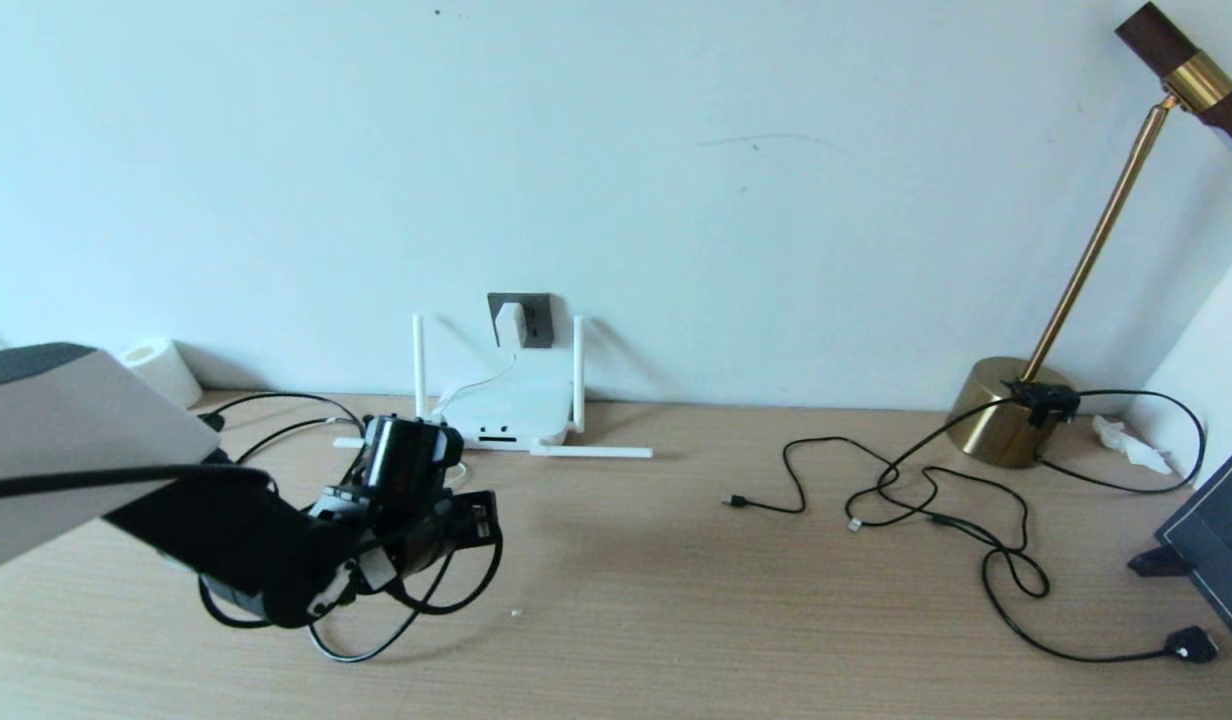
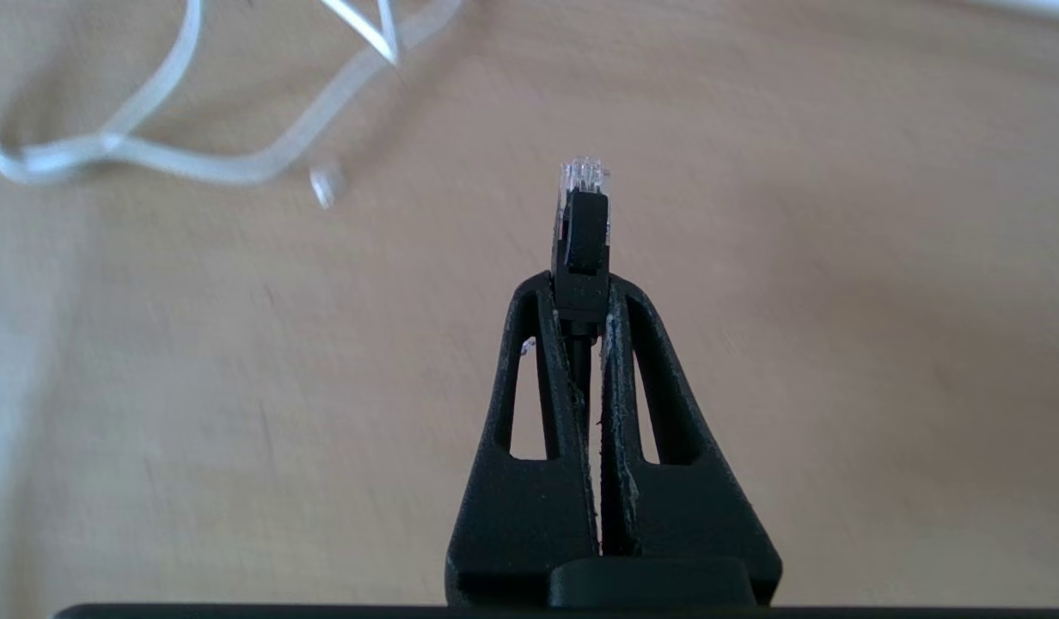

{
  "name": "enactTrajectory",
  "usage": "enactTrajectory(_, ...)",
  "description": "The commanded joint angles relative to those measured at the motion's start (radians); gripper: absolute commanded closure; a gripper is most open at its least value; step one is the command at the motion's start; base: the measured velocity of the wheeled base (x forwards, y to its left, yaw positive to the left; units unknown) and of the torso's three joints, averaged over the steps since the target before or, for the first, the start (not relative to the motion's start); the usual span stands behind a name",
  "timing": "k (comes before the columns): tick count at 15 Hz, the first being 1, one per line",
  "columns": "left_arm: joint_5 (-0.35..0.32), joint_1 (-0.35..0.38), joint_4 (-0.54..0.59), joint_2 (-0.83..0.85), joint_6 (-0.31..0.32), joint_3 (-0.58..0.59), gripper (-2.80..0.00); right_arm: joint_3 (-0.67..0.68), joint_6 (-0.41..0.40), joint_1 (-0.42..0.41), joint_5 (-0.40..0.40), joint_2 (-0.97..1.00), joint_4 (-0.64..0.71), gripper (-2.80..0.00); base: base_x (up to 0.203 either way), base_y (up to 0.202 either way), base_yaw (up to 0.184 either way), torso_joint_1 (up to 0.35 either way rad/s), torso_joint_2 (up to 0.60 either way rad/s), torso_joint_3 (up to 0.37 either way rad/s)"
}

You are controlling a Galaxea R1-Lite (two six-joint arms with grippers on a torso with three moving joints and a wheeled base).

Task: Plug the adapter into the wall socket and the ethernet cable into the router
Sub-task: Align cable and router interface

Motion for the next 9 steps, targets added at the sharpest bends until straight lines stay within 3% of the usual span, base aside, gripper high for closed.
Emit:
enactTrajectory(1, -0.029, 0.035, -0.003, 0.071, 0.012, -0.069, 0.0, 0.0, 0.001, 0.001, 0.001, 0.002, 0.0, -2.8, 0.0, 0.0, 0.0, 0.0, 0.0, 0.0)
enactTrajectory(4, -0.043, 0.047, -0.003, 0.14, 0.061, -0.157, 0.0, 0.0, -0.001, 0.001, 0.001, 0.002, 0.0, -2.8, 0.0, 0.0, 0.0, 0.0, 0.0, 0.0)
enactTrajectory(9, -0.042, 0.052, -0.003, 0.207, 0.068, -0.256, 0.0, 0.0, -0.001, 0.001, 0.001, 0.002, 0.0, -2.8, 0.0, 0.0, 0.0, 0.0, 0.0, 0.0)
